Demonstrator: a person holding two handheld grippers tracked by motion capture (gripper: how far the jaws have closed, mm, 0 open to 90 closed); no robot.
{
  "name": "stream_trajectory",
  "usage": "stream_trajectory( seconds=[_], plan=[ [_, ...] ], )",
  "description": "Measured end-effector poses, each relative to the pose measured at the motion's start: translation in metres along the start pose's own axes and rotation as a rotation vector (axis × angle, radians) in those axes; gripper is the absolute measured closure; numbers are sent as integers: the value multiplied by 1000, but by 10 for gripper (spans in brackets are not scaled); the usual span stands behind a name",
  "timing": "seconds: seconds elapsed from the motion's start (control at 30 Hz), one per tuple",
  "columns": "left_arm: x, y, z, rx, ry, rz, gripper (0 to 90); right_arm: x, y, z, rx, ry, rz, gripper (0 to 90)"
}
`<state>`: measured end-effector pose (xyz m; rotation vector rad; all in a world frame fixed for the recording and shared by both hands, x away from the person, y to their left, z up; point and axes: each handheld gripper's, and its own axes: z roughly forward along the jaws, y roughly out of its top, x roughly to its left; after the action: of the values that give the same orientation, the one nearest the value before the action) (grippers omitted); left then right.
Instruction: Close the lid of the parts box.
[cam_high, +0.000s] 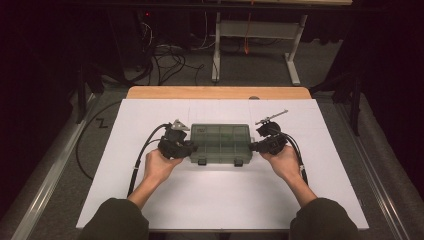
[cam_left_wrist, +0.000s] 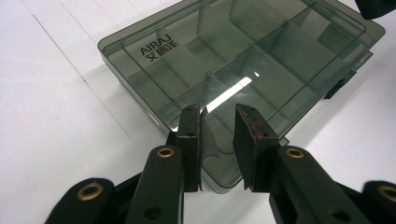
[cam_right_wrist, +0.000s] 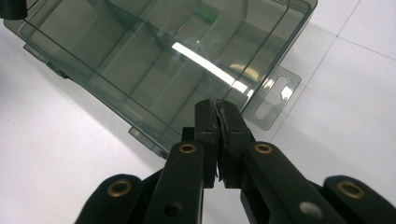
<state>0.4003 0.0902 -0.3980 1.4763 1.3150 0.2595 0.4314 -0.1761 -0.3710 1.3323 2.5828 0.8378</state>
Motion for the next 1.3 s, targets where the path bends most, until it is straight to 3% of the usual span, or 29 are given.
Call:
stream_trajectory(
  seconds=[0.17,0.37,0.67,0.83,1.0,1.03,1.1,1.3],
  plan=[
    [-2,-4,1,7,9,28,720,1,0,2,11,-2,-7,896],
    [-1,-3,0,-6,10,25,713,2,0,4,9,1,-9,895],
    [-2,4,-9,-61,9,27,579,1,-1,-4,-28,0,-1,827],
    [-2,7,-13,-94,10,32,455,1,-4,-10,-75,-6,-6,731],
    [-2,11,-20,-121,8,25,403,-1,-11,-16,-118,-6,-2,632],
    [-2,11,-21,-132,33,16,392,-1,-13,-19,-134,-7,-1,619],
    [-3,12,-23,-141,5,25,377,-2,-16,-22,-150,-6,3,590],
    [-4,14,-31,-181,-4,18,353,-4,-26,-34,-226,-33,-14,514]
  ],
)
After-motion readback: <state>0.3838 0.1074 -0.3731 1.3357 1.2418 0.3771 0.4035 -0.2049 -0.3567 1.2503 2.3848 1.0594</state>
